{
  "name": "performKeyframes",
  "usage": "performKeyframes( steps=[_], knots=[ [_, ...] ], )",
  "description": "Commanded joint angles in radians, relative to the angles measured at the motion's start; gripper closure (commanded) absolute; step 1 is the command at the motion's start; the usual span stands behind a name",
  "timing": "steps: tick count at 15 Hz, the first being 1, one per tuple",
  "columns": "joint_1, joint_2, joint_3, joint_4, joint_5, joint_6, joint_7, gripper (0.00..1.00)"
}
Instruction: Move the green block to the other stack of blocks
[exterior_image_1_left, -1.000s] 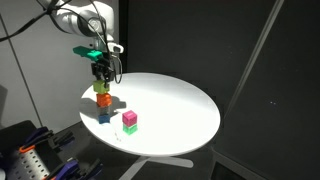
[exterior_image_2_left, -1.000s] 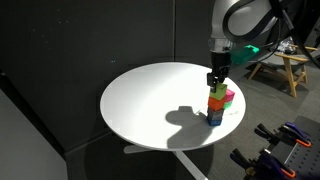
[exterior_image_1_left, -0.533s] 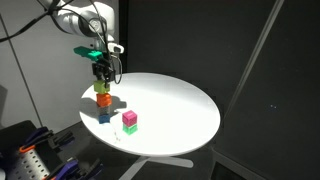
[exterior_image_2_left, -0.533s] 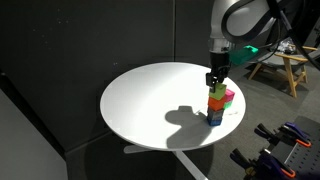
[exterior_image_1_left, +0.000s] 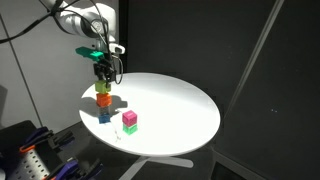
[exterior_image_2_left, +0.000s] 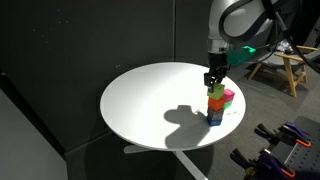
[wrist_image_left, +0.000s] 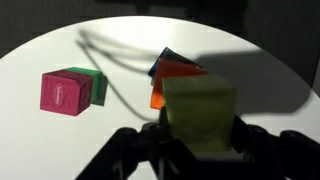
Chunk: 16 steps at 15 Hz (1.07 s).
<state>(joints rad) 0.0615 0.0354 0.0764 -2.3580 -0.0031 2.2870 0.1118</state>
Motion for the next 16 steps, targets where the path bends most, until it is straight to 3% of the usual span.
performKeyframes(
  steps=[1,11,12,13,16],
  knots=[
    [0.005,0.025,-0.004,0.034,-0.011,-0.005,0.034,0.7],
    [0.005,0.034,-0.008,0.032,-0.016,-0.006,0.037,0.7],
    [0.004,0.035,-0.008,0.032,-0.017,-0.006,0.038,0.58],
    [0.004,0.036,-0.009,0.032,-0.019,-0.005,0.039,0.27],
    [0.004,0.037,-0.011,0.031,-0.019,-0.006,0.039,0.13]
  ],
)
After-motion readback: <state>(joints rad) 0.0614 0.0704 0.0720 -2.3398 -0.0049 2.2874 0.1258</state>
